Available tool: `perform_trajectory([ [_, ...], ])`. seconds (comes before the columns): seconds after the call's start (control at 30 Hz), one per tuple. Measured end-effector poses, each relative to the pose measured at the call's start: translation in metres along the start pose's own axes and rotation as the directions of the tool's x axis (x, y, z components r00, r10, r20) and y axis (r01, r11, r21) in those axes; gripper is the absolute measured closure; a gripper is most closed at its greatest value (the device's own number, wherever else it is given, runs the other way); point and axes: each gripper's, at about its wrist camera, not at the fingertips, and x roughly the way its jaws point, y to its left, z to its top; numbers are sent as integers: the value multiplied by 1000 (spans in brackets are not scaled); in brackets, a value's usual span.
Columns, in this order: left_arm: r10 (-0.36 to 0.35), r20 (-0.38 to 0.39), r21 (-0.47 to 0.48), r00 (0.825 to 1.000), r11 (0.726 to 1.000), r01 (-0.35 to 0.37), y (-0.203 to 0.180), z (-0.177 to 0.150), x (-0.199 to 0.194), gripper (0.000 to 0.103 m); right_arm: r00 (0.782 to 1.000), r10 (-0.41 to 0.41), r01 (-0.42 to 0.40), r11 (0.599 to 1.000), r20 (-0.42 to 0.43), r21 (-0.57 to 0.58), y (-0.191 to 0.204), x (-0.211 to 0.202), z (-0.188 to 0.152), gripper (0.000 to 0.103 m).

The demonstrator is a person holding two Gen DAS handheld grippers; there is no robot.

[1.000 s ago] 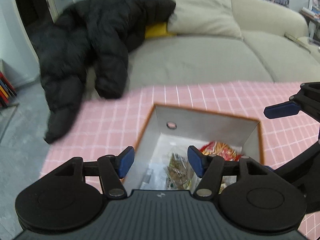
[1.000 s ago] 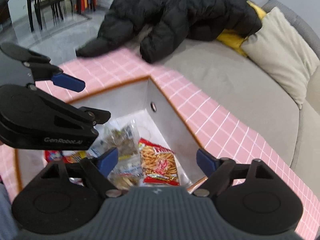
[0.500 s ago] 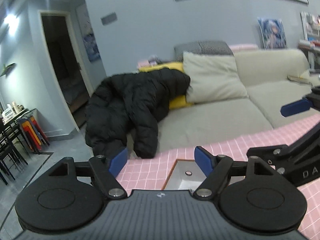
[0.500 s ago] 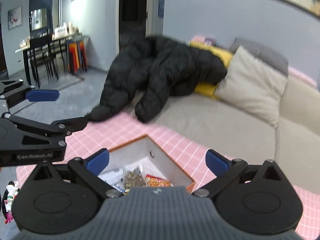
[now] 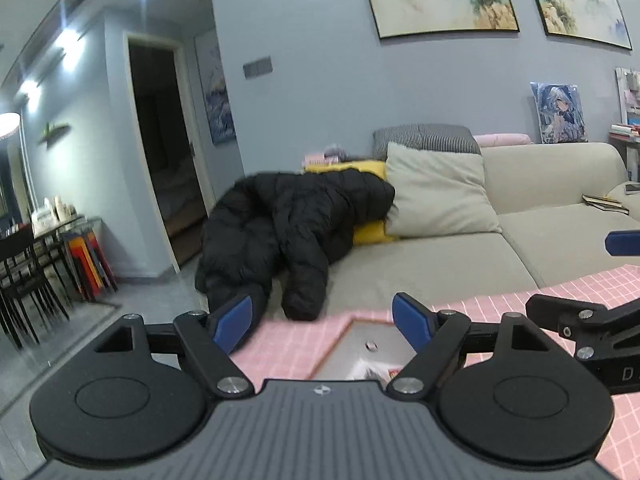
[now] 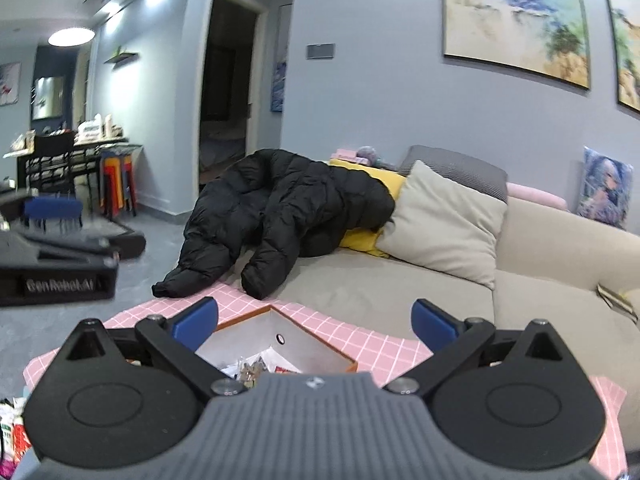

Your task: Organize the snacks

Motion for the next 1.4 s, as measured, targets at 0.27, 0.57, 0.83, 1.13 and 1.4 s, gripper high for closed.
perform_trajectory([
  [0.27,-28,-128,-107,991,994,14,4,-45,-2,9,997,-52,49,998,-57,-43,15,-7,-38,4],
  [0.57,-49,-235,-69,971,997,33,-16,-85,1,9,975,-110,110,994,-192,-9,9,-1,-86,4],
  [0.83,-60,-256,-48,965,998,49,-28,-91,-3,9,966,-104,120,991,-237,53,-3,5,-94,4],
  [1.13,-54,-250,-58,967,997,40,-25,-85,-4,9,968,-91,103,994,-234,42,4,8,-92,4],
  [1.4,-50,-251,-60,967,998,36,-22,-82,-4,9,968,-92,104,994,-233,40,3,9,-93,4],
])
